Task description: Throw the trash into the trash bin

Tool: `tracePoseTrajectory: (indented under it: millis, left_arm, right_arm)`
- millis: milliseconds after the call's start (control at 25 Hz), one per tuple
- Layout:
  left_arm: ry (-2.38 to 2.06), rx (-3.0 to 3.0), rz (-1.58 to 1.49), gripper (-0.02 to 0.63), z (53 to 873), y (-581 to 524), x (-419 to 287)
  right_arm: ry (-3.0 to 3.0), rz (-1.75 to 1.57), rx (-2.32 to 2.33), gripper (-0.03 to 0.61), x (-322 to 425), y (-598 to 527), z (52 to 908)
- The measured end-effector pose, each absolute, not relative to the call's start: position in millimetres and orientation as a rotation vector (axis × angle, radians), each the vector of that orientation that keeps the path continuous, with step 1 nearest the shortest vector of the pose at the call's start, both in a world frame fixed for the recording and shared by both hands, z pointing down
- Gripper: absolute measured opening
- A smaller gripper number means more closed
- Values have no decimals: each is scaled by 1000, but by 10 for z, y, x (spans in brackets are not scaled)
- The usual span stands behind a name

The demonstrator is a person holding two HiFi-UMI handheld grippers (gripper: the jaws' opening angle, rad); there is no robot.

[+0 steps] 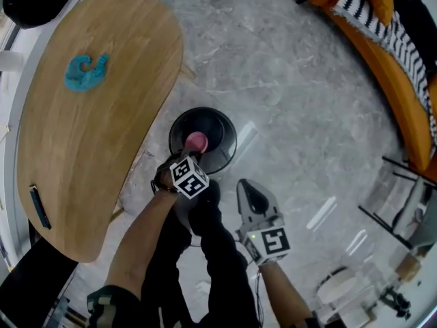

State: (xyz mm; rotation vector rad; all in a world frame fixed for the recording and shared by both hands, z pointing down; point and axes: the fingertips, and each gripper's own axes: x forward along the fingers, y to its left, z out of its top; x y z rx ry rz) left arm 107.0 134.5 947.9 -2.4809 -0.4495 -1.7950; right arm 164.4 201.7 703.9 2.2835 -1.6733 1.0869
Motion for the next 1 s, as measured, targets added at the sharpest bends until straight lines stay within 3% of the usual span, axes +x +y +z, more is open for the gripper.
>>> tracePoseTrajectory:
  millis: [680, 1000]
  left_arm:
    - [-416, -2561, -1766, 46, 9165, 1258, 914]
    - [-349, -2657, -1670, 44, 8559, 1182, 877]
  right_arm:
    - [-1703, 1146, 2248, 0, 1525, 1753, 6813]
    - [-1711, 1169, 2252, 0, 1463, 1637, 6499]
